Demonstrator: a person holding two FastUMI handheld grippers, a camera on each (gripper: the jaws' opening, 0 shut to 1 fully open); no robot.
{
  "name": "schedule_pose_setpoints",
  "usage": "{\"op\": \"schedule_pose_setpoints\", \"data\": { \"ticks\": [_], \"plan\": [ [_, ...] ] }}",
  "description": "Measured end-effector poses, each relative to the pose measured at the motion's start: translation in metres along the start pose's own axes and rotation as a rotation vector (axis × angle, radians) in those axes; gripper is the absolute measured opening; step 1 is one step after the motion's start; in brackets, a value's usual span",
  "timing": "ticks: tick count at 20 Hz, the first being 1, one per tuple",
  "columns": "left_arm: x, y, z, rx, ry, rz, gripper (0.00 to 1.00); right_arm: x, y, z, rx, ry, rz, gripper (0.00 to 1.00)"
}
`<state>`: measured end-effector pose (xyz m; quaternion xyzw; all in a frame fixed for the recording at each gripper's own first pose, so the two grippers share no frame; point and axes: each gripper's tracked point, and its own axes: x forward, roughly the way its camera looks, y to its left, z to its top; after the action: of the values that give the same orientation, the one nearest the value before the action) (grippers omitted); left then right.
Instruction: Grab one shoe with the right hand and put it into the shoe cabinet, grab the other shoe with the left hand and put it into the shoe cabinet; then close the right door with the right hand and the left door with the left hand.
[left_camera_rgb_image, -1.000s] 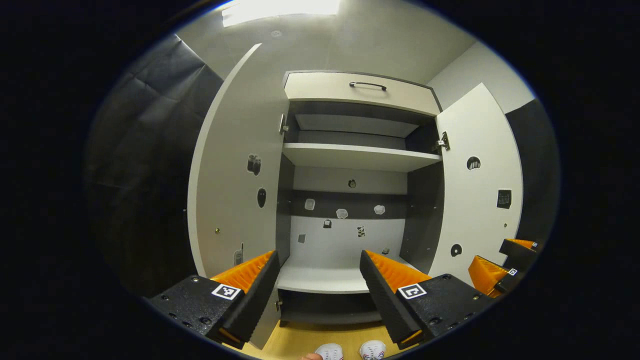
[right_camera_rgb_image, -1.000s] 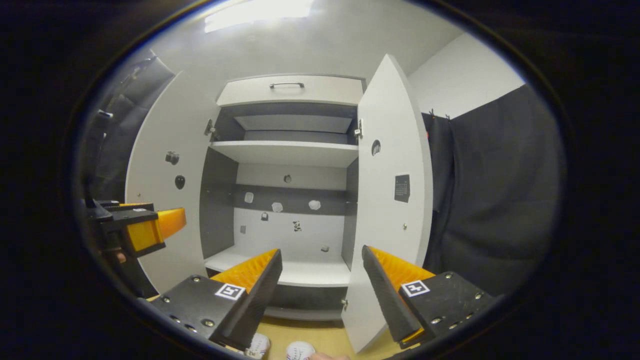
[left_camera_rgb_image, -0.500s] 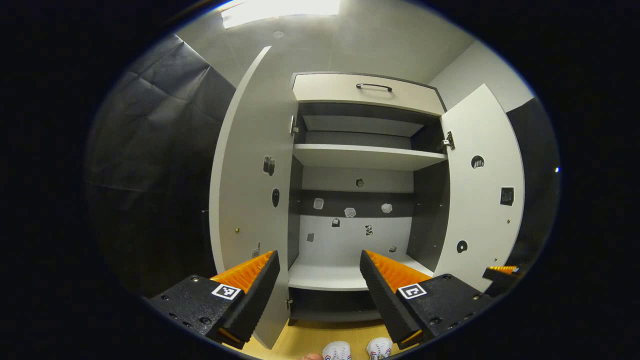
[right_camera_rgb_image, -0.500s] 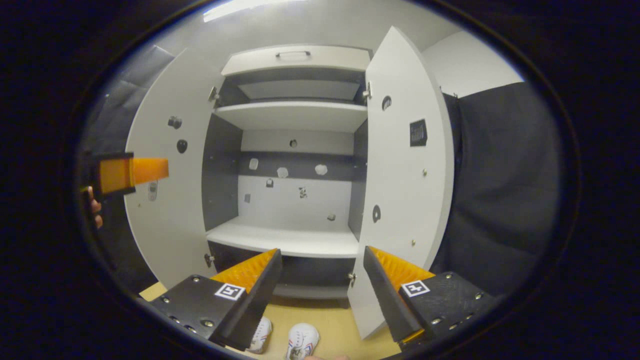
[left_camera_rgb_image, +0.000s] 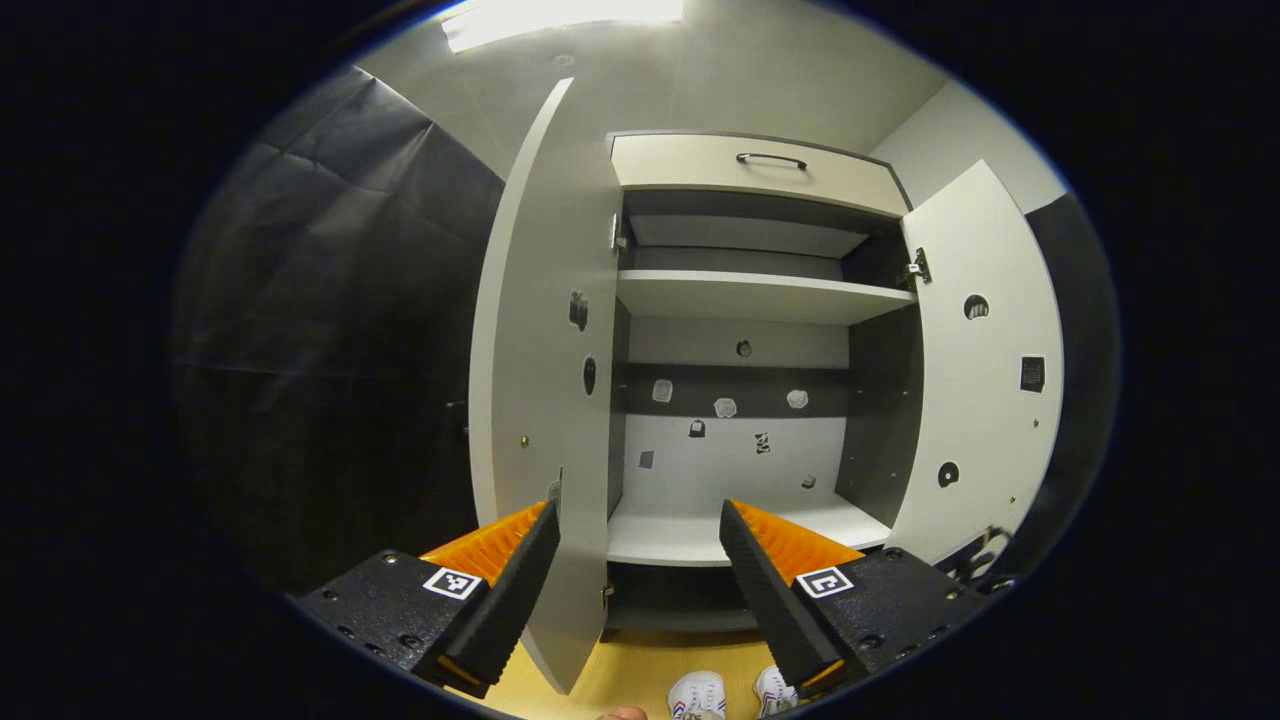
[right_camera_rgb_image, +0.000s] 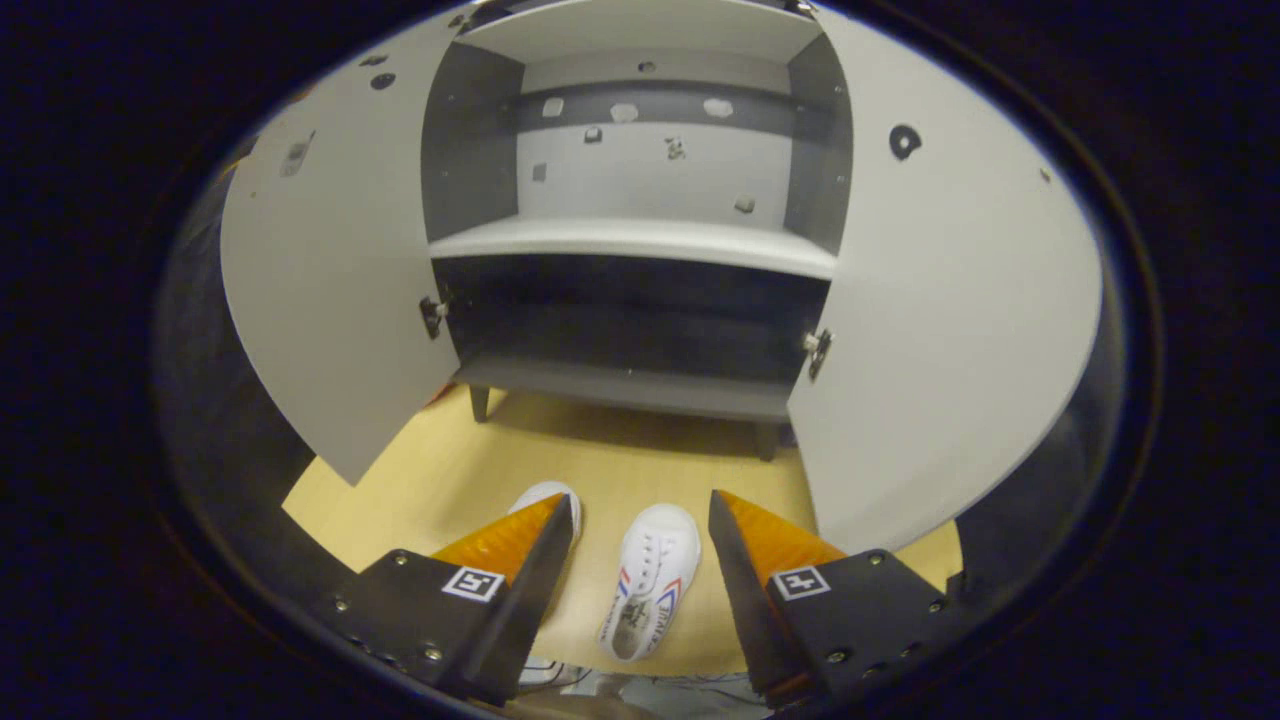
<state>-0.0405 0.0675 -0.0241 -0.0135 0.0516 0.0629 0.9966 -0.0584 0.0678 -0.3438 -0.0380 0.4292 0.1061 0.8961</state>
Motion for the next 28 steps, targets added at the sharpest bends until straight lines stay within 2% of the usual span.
{"op": "schedule_pose_setpoints", "data": {
  "ticks": [3,6,10,21,22,23,25,26,27,28],
  "plan": [
    [0.0,0.009,-0.002,-0.001,0.008,0.02,0.98,0.033,0.009,-0.043,0.042,0.128,0.034,0.84],
    [-0.001,0.019,-0.003,0.008,0.013,0.045,0.99,0.059,0.013,-0.078,0.074,0.226,0.049,0.75],
    [-0.002,0.03,-0.005,0.013,0.017,0.073,0.99,0.081,0.013,-0.109,0.094,0.322,0.046,0.74],
    [-0.004,0.047,-0.013,0.024,0.045,0.122,0.99,0.111,0.021,-0.149,0.07,0.474,0.046,0.74],
    [-0.003,0.048,-0.014,0.023,0.047,0.125,0.99,0.104,0.012,-0.15,0.041,0.487,0.008,0.67],
    [-0.003,0.049,-0.015,0.022,0.05,0.127,0.98,0.113,0.008,-0.146,0.044,0.481,-0.005,0.55],
    [-0.002,0.05,-0.016,0.019,0.05,0.132,0.98,0.114,0.01,-0.15,0.053,0.478,0.003,0.4],
    [-0.002,0.051,-0.017,0.016,0.052,0.134,0.98,0.112,0.003,-0.151,0.06,0.481,-0.014,0.4],
    [-0.001,0.051,-0.018,0.013,0.055,0.133,0.98,0.114,0.005,-0.149,0.066,0.478,-0.025,0.22],
    [-0.001,0.05,-0.018,0.01,0.055,0.133,0.98,0.113,0.005,-0.151,0.062,0.485,-0.026,0.22]
  ]
}}
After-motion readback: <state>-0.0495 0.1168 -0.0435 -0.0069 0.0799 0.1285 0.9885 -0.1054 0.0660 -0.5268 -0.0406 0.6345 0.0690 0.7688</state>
